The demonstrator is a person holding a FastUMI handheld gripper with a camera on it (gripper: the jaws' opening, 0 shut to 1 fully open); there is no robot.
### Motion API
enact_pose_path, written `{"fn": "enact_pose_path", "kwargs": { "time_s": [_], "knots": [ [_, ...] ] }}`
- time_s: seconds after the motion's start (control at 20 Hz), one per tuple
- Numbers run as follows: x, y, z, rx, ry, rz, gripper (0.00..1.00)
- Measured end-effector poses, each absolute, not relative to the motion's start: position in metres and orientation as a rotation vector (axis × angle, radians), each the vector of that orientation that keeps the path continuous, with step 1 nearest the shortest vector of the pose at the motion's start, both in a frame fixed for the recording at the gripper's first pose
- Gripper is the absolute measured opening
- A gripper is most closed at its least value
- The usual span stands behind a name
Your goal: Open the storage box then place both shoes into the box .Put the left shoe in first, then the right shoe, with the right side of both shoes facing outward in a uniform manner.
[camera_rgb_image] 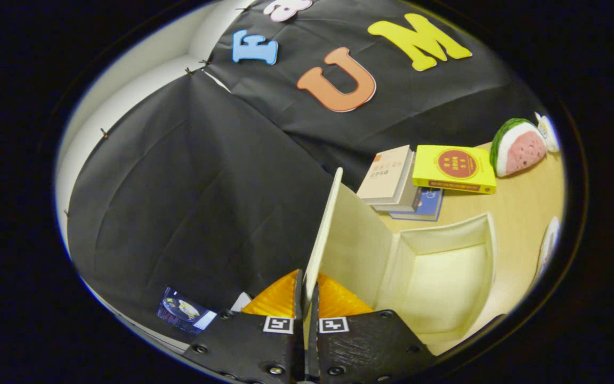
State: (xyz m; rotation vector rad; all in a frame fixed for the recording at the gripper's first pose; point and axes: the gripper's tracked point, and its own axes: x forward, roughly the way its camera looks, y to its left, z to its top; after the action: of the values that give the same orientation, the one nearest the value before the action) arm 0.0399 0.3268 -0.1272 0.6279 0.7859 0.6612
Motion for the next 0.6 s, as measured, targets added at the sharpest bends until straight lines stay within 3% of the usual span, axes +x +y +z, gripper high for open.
{"fn": "enact_pose_path", "kwargs": {
  "time_s": [0.2, 0.4, 0.6],
  "knots": [
    [0.04, 0.366, -0.126, 0.454, 0.731, 0.68, 0.2],
    [0.034, 0.381, -0.125, 0.354, 0.679, 0.68, 0.85],
    [0.034, 0.366, -0.13, 0.323, 0.648, 0.641, 0.91]
  ]
}}
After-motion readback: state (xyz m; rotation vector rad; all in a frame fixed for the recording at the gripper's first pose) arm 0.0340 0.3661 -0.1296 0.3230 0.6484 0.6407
